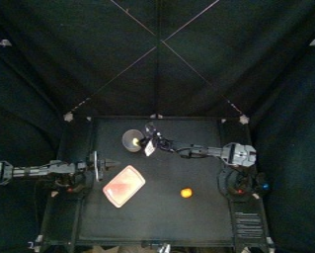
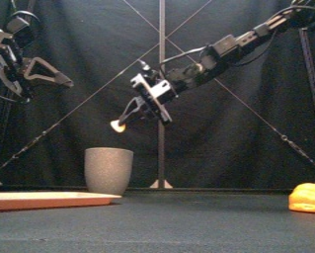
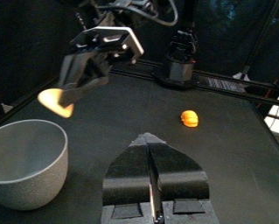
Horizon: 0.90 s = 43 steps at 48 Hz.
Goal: Pick the chip then place it in the grey bowl
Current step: Drop chip in the grey bowl and return to neutral
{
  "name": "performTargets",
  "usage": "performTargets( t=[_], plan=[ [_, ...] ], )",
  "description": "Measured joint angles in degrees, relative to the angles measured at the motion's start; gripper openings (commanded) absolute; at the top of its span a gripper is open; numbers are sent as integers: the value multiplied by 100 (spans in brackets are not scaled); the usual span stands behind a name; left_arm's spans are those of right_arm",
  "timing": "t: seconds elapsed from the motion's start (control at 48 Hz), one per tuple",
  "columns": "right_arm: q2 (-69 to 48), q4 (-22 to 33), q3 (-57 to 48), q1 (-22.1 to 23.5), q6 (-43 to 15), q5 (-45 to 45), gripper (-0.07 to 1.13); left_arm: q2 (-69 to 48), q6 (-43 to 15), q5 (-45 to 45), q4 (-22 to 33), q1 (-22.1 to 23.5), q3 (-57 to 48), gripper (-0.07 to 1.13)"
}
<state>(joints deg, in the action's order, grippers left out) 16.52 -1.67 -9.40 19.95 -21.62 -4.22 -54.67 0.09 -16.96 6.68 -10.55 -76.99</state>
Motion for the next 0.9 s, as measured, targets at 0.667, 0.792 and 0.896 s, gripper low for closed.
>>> performTargets(
  t=[0.667, 0.792, 0.896],
  plan=[
    [343, 589, 141, 97, 62, -457, 86, -9, -9, 0, 149, -18, 0, 4],
    [-343, 888, -615, -62, 79, -861, 86, -9, -18, 0, 149, -18, 0, 4],
    [-1011, 1063, -1397, -237, 62, -1230, 84, 0, -18, 0, 149, -18, 0, 4]
  ],
)
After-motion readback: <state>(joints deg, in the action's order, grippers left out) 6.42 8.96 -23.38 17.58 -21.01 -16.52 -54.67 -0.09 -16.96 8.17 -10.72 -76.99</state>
